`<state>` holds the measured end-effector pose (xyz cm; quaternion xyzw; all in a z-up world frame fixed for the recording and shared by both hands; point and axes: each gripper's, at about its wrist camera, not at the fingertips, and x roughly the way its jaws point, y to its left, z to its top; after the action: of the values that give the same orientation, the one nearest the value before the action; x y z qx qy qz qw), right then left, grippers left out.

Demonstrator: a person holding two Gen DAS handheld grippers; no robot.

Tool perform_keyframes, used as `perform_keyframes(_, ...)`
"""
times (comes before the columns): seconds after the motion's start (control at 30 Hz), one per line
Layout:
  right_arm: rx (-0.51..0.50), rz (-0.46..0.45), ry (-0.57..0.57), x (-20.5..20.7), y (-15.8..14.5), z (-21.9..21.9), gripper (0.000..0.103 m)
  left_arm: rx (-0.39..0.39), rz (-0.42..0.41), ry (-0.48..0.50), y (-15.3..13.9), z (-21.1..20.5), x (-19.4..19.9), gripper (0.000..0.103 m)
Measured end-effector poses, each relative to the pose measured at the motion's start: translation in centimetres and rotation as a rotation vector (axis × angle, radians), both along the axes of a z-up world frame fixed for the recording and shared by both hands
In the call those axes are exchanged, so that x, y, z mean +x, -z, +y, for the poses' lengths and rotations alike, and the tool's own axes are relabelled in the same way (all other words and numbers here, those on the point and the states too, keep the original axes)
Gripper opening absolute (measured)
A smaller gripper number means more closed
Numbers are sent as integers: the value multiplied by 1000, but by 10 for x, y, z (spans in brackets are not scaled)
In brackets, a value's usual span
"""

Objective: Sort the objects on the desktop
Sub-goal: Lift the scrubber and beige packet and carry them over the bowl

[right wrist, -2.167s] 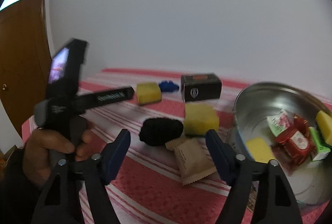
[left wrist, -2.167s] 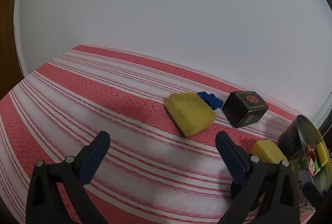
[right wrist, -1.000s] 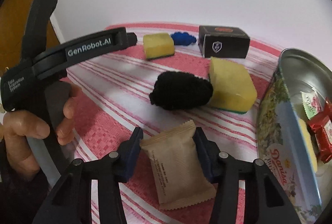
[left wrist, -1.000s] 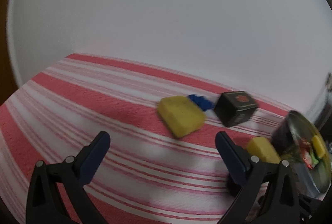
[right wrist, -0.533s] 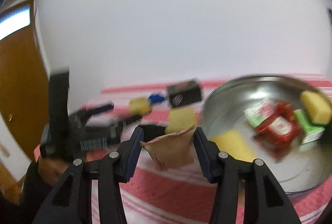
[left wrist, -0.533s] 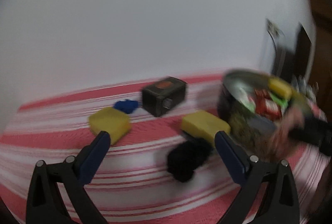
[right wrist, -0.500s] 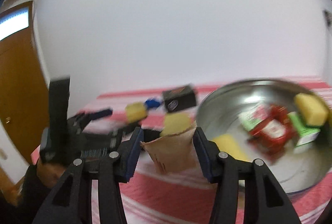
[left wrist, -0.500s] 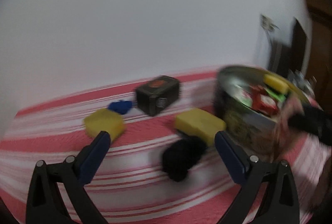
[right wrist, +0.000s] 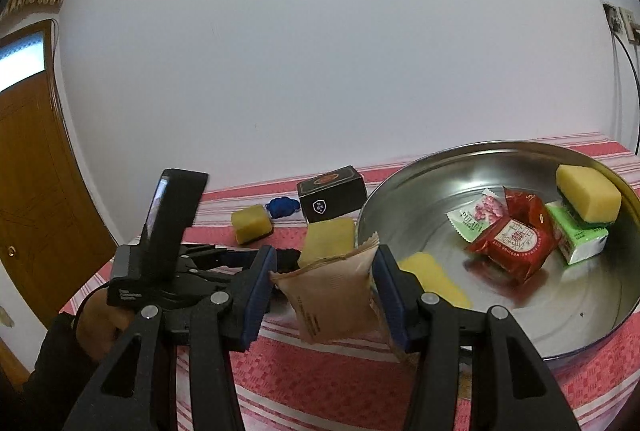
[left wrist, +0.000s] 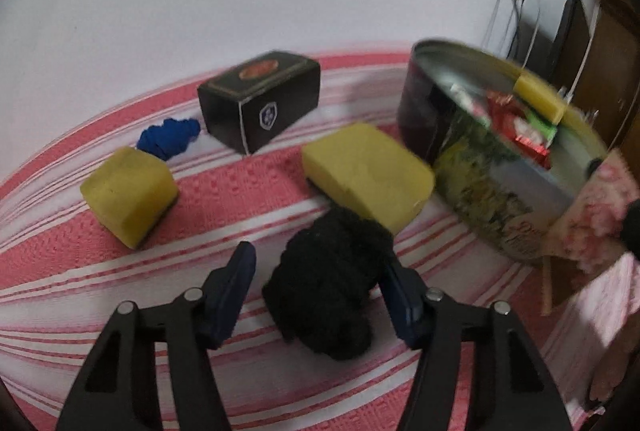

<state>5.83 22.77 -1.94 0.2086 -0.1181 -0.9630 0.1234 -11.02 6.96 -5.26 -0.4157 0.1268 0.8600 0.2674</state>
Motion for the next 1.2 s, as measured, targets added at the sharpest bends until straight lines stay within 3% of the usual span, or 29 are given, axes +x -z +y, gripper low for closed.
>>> perform_keyframes(0.2, 16, -5, -4, 0, 1, -5, 53, -8, 5, -14, -2, -1, 4, 61)
perform_keyframes(0.23, 16, -7, -4, 4, 1, -3, 53, -2, 2, -11, -3, -2, 5, 58)
perform_keyframes(0.27, 15, -9, -3, 4, 1, -2, 53, 10, -5, -1, -3, -3, 6, 46)
perform_keyframes(0.37, 10, -12, 7, 5, 2, 0, 53, 8, 2, 0, -4, -4, 8, 44)
perform_keyframes(0.53, 32, 25, 24, 12, -1, -4, 53, 38, 115, -7, -21, -11, 29, 43)
perform_keyframes(0.67, 73, 66, 37, 19, -4, -10, 53, 93, 210, -74, -36, -20, 51, 43)
perform_keyframes(0.8, 75, 75, 45, 23, -4, -9, 53, 128, 245, -99, -45, -15, 60, 43)
perform_keyframes(1.0, 67, 73, 67, 20, -4, 4, 53, 123, 227, -105, -38, 1, 59, 43)
perform_keyframes(1.2, 61, 96, 100, 32, -15, 15, 53, 171, 246, -120, -46, 11, 71, 43)
